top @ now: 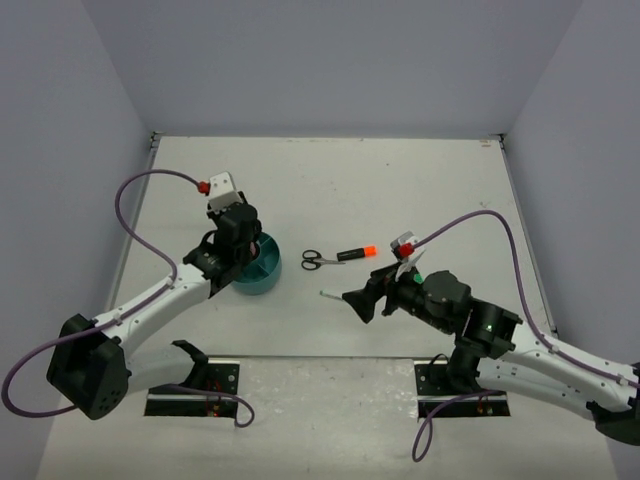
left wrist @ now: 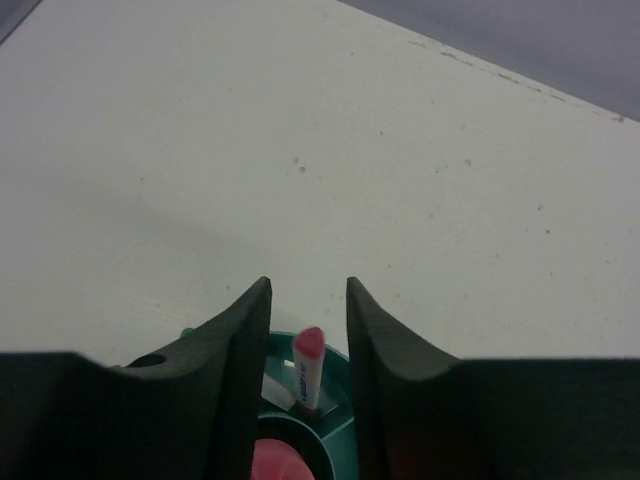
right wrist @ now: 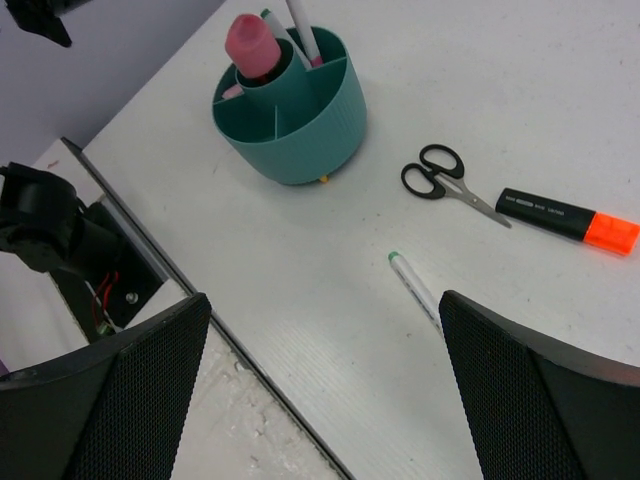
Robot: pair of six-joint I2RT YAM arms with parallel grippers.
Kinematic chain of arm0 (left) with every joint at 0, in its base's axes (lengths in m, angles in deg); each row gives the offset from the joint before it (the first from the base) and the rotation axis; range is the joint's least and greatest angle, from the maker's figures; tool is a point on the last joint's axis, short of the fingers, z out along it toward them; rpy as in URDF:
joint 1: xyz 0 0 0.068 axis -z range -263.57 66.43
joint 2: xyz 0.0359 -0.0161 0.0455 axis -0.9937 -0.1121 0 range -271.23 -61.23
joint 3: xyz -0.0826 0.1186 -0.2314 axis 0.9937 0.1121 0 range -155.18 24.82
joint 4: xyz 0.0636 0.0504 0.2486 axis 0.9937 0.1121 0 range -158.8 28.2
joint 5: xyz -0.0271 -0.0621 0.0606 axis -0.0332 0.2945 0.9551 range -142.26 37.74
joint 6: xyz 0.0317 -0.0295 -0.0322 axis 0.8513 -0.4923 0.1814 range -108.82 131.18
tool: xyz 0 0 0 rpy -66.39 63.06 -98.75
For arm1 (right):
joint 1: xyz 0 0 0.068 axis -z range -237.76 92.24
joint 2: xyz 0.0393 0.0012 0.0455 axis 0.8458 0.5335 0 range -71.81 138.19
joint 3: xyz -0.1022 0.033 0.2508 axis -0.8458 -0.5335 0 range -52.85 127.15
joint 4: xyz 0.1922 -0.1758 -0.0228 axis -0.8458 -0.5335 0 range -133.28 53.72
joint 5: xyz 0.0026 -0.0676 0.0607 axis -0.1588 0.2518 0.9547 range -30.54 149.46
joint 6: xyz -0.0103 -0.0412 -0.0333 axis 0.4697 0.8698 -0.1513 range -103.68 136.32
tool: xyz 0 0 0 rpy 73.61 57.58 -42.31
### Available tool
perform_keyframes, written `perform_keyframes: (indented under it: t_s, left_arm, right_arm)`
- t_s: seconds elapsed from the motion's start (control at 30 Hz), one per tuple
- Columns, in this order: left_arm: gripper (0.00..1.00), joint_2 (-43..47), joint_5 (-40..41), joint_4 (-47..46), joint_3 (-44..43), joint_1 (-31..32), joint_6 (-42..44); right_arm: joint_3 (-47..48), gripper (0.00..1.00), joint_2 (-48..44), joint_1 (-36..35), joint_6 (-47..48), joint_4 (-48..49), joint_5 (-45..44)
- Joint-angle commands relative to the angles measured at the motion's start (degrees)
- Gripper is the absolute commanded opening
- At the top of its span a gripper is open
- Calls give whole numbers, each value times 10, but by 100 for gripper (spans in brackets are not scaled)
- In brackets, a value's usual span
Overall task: Sort the stationery into containers
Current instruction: Place the pen in the storage box, then pick up the pen from the center of the board.
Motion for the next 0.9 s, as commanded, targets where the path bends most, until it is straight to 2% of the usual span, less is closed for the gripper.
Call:
perform_keyframes:
  t_s: [0.0,0.1,0.23,0.43,0.53,0.67,0.73,0.77,0.8,0.87]
  left_arm:
    - [47,45,-12,-23,7,-4,-16]
    - [53,75,-23,-3,0,-3,-19]
    - [56,124,-40,59,-27,-3,-18]
    - [94,186,-110,137,-85,-3,15]
    - [100,191,-142,173,-114,-3,29]
    - [100,203,-195,199,-124,-3,34]
    - [100,214,-213,200,-120,-3,37]
    - [100,219,-217,200,-119,-3,39]
    - [100,220,-222,200,-119,-3,40]
    - [100,223,-228,201,-119,-3,42]
  right_arm:
    - [17,99,91,0,-15,-10,-7]
    - [58,99,174,5,-23,-46,-30]
    - [104,99,295,37,-17,-83,-31]
    - [153,94,417,79,78,-98,27]
    - [196,92,476,87,122,-116,61]
    - [239,77,556,91,158,-155,111]
    - [253,60,586,91,165,-166,147]
    - [259,55,608,92,165,-172,152]
    - [262,51,626,91,163,-180,154]
    - [273,50,645,92,156,-196,137]
